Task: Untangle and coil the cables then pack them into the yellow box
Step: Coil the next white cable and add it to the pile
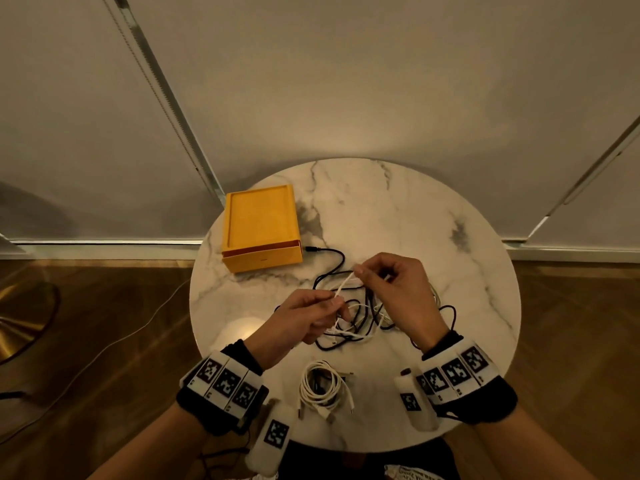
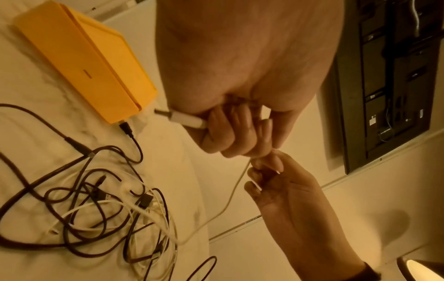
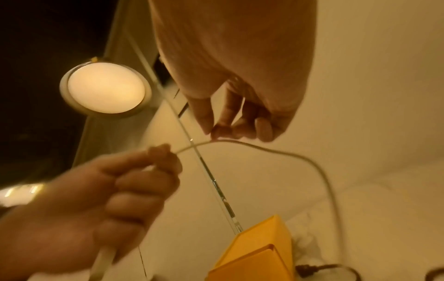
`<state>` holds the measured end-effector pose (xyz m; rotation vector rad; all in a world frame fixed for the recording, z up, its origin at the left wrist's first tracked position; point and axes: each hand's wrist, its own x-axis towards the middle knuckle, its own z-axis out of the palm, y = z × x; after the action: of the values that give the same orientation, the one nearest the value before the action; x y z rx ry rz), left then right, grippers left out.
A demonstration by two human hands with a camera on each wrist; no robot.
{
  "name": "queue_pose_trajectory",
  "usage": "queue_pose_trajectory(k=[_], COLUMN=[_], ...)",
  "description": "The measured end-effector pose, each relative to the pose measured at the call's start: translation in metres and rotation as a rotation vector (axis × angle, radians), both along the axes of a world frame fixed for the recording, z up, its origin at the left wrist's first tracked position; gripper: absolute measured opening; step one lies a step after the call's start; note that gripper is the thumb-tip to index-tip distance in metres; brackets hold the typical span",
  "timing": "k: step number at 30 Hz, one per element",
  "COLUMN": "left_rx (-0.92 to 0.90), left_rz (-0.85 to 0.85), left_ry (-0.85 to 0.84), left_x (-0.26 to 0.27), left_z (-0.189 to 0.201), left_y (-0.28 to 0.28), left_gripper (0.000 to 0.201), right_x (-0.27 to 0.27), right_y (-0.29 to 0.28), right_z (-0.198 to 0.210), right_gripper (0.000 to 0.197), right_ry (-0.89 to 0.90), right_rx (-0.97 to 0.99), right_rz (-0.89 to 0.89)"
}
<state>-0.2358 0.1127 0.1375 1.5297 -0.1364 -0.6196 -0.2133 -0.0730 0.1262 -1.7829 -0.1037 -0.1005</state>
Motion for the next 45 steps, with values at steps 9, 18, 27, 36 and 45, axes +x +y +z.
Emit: queue_pose_trajectory(k=[9,18,27,36,45], left_rx=[-0.327,-0.797,-0.727,-0.094,0.559], left_rz=[0.046,0.08,0.138,0.145,-0.254], left_ry=[0.131,0.156,0.097,-0.377,-0.591], left_x=[0.001,0.016,0.015,0.023,0.025], left_z=[0.019,0.024,0.025,0.016,-0.007], left_y=[0.005,0.022,0.006,0.002,0.029], left_gripper=[0.032,0.016,0.035,0.026,0.029], right_x=[-0.01,-0.012,-0.034,-0.041,-0.02], right_y=[0.013,0.013,0.042,0.045,0.007], right_z=[-0.002,-0.012,-0.022,-0.018,-0.011], right_gripper=[0.016,0.031,0.043,0.012,0.011], right_ry=[0.008,0.097,0.143,0.027,-0.014], right_rx=[0.145,0.395,-0.092,-0.388,-0.313], right_rz=[0.286,0.203,0.459,0.668,0.44])
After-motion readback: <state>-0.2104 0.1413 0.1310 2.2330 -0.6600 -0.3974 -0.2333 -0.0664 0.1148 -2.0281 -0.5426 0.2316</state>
